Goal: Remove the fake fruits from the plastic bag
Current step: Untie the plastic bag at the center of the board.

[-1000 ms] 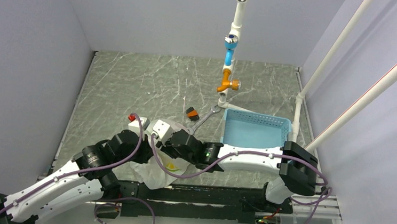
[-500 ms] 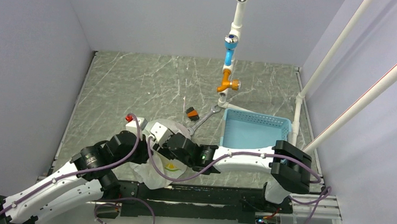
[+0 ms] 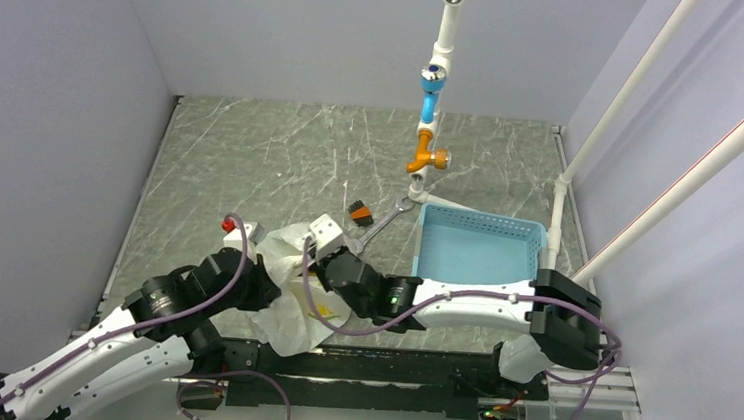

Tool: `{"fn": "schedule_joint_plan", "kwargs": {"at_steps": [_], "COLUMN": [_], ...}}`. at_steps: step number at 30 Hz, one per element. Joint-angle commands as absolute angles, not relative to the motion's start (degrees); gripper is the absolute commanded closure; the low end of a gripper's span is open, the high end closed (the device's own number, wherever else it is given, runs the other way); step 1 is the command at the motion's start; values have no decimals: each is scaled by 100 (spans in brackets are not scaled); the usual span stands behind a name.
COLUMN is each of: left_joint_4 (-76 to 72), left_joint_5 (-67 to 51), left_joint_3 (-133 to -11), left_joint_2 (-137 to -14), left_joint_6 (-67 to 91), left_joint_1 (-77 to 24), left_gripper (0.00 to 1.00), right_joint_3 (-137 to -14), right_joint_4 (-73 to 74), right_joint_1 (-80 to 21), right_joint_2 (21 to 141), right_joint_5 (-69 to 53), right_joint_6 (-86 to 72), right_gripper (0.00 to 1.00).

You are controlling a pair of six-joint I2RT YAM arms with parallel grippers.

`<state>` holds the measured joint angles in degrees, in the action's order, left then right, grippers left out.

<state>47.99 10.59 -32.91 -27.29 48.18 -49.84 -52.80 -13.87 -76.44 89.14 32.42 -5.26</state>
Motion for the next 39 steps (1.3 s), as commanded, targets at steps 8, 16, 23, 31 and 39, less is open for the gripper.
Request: {"fn": "schedule_joint_plan", "kwargs": {"at_steps": [8, 16, 23, 31, 39], "left_joint_4": [6287, 6157, 6485, 6176, 5706], "left_joint_5": [1385, 1141, 1592, 1876, 2405], "left_joint_3": [-4265, -5021, -6309, -5859, -5042], "left_joint_2": [-1940, -2112, -3787, -4573, -3978], "left_joint_6": [5183, 4663, 3620, 3490, 4028], "left_joint_1": [-5010, -5005, -5010, -5001, -4984], "left_gripper": [91, 36, 11, 15, 43], "right_joint_3": [-4747, -4912, -4962, -4811, -4582], "right_joint_4": [-1707, -1596, -1470, -1431, -1724], "right_joint_1": [-6880, -6890, -6891, -6890, -6893], "right_joint_2": [7850, 7938, 7835, 7579, 7437], "right_joint_5": [2102, 1385, 1190, 1231, 1160], "right_joint_6": [-2476, -2360, -2311, -2391, -2377], "right_gripper": [100, 100, 100, 100, 100]}}
